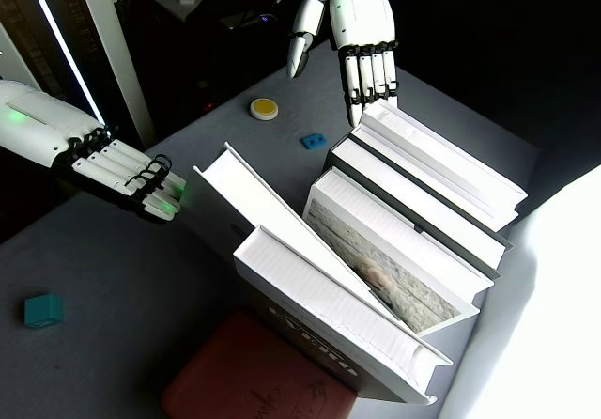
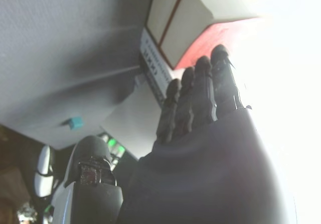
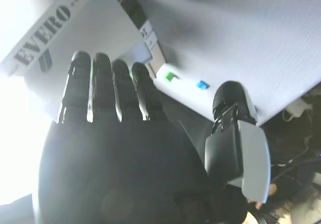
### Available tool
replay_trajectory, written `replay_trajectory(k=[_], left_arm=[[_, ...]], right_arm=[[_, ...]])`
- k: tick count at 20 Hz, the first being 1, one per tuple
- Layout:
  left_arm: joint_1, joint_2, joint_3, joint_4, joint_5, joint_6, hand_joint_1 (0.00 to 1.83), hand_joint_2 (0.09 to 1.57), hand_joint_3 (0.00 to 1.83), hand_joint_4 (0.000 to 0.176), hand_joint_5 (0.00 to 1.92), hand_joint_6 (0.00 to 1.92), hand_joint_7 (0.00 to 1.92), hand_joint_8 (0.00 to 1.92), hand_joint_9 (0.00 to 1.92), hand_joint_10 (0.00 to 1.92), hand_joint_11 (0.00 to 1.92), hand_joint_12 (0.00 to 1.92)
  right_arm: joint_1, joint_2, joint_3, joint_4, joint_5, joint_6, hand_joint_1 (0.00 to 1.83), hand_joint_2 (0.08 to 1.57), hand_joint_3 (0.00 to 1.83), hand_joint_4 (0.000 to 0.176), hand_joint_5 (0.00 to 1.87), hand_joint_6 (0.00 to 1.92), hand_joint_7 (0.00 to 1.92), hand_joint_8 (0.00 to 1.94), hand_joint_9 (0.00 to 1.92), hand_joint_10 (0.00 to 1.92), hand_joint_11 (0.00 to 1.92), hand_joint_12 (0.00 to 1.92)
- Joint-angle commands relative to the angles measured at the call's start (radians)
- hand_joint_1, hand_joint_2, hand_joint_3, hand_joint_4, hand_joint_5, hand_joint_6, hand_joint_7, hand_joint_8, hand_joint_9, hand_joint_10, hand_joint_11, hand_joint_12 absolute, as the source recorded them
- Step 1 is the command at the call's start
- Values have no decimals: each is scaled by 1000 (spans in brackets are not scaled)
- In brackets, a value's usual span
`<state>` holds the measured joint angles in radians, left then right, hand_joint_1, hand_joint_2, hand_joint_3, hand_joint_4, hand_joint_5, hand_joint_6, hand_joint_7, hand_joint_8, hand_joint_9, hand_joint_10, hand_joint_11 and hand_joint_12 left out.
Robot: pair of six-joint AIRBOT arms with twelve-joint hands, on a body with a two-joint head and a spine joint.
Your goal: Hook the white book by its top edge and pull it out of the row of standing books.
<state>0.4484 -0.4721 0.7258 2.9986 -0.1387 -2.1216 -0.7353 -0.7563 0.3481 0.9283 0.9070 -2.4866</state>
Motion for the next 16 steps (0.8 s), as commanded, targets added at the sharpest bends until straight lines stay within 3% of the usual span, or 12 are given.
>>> replay_trajectory(k=[1,16], left_arm=[[-15,-2,3,13,94,-2,0,1201,4,0,0,0,0,0,0,0,0,0],[-15,-4,8,13,96,-2,0,1203,3,0,0,0,0,0,0,0,0,0]], right_arm=[[-1,0,14,-35,85,-3,0,1153,0,0,0,0,0,0,0,0,0,0],[-35,-126,155,-34,37,-24,0,1167,4,0,0,0,0,0,0,0,0,0]])
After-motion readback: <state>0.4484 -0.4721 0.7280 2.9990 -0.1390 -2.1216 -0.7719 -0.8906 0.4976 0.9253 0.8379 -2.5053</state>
